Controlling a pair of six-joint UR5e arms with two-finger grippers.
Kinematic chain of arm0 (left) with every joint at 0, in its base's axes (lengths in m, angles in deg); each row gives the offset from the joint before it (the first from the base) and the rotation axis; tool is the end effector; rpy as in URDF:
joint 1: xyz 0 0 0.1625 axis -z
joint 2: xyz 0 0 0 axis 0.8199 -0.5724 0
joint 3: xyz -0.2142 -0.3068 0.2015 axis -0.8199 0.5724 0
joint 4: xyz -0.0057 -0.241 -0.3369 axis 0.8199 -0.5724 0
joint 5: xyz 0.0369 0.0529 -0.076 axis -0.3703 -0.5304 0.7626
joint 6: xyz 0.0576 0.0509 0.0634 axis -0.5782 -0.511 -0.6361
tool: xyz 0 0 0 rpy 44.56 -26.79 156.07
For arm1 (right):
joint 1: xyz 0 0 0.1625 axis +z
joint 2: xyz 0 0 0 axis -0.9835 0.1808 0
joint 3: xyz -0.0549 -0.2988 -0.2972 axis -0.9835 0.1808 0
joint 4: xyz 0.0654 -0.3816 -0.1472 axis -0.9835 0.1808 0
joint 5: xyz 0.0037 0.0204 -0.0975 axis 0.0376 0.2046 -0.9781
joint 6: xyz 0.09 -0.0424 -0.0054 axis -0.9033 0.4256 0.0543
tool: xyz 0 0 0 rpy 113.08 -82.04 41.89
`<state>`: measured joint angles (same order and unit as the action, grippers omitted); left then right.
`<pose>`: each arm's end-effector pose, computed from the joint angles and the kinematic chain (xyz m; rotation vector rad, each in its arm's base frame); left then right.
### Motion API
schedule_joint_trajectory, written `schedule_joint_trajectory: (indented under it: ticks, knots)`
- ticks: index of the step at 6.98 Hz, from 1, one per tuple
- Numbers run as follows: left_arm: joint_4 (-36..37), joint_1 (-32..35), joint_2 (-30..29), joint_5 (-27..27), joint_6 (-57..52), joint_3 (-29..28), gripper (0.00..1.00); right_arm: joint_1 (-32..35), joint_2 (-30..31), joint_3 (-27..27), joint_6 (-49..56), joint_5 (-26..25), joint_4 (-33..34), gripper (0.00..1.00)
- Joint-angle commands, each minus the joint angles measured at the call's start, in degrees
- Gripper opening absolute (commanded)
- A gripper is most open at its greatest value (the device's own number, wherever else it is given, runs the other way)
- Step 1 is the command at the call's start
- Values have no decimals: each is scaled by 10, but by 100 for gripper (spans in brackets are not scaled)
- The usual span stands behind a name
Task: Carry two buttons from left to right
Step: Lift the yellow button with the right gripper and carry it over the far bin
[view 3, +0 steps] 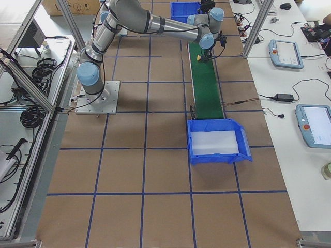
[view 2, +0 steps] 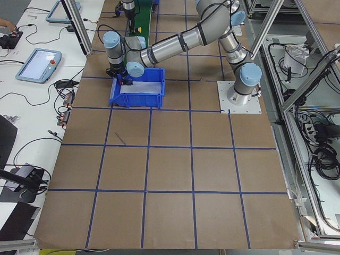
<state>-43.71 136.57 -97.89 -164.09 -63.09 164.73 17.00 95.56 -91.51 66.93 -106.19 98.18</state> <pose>-0.0350 -0.7304 0.2575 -2.0463 -2.3641 0.1837 0.2153 -0.7195 0.2733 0.0666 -3.1228 0.0087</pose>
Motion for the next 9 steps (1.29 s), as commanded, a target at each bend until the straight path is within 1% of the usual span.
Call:
schedule_joint_trajectory:
  ticks: [1,2,3,4,5,6,7,8,9]
  knots:
    - [-3,0,2,0,2,1,46,-70,35,11,116,-4,-39,9]
    - [-2,2,-1,6,6,7,82,-103,57,11,154,-4,-57,10]
    - [-2,4,-9,6,7,8,87,-132,84,6,190,-5,-75,9]
    - [-2,5,-15,7,7,9,94,-168,102,4,238,-29,-91,9]
    - [-2,6,-17,7,7,11,95,-202,121,-2,282,-38,-111,9]
    - [-2,6,-18,7,10,12,99,-241,133,-2,327,-52,-137,8]
    - [-2,8,-17,5,10,12,100,-282,133,-2,386,-64,-139,8]
    - [-3,9,-14,4,10,14,100,-322,133,-4,428,-63,-138,8]
    - [-3,10,-12,4,10,19,100,-357,132,-9,439,-61,-138,8]
